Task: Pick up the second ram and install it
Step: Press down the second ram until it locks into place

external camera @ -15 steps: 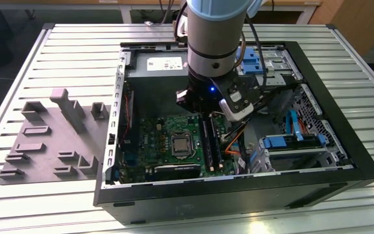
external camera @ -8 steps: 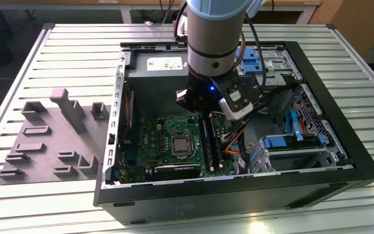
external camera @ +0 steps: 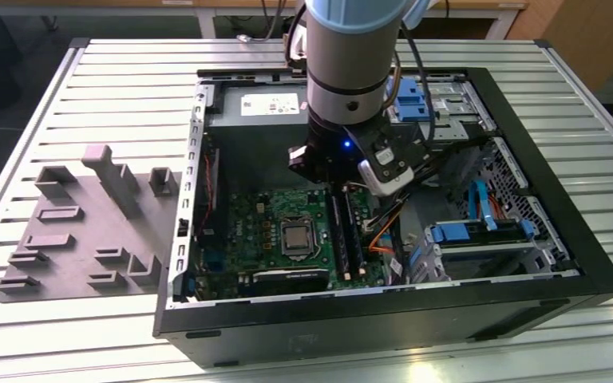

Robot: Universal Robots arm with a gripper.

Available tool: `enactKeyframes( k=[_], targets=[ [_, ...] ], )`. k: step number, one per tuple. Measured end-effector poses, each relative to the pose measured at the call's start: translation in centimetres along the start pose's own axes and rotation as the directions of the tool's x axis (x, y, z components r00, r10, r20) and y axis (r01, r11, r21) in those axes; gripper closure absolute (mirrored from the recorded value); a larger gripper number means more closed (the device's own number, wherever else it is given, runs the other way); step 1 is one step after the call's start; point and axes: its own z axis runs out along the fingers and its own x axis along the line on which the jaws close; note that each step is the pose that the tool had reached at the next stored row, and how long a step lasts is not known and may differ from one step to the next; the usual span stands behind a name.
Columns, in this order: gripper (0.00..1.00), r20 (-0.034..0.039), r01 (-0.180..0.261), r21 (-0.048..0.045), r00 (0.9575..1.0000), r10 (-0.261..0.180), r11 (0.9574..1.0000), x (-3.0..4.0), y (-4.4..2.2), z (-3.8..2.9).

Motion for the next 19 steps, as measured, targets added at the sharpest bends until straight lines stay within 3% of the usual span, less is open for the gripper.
enactKeyframes(
  k=[19],
  targets=[
    [0.89,0.0000,0.000,0.0000,1.0000,0.000,1.0000,0.01,0.36,0.34]
  ],
)
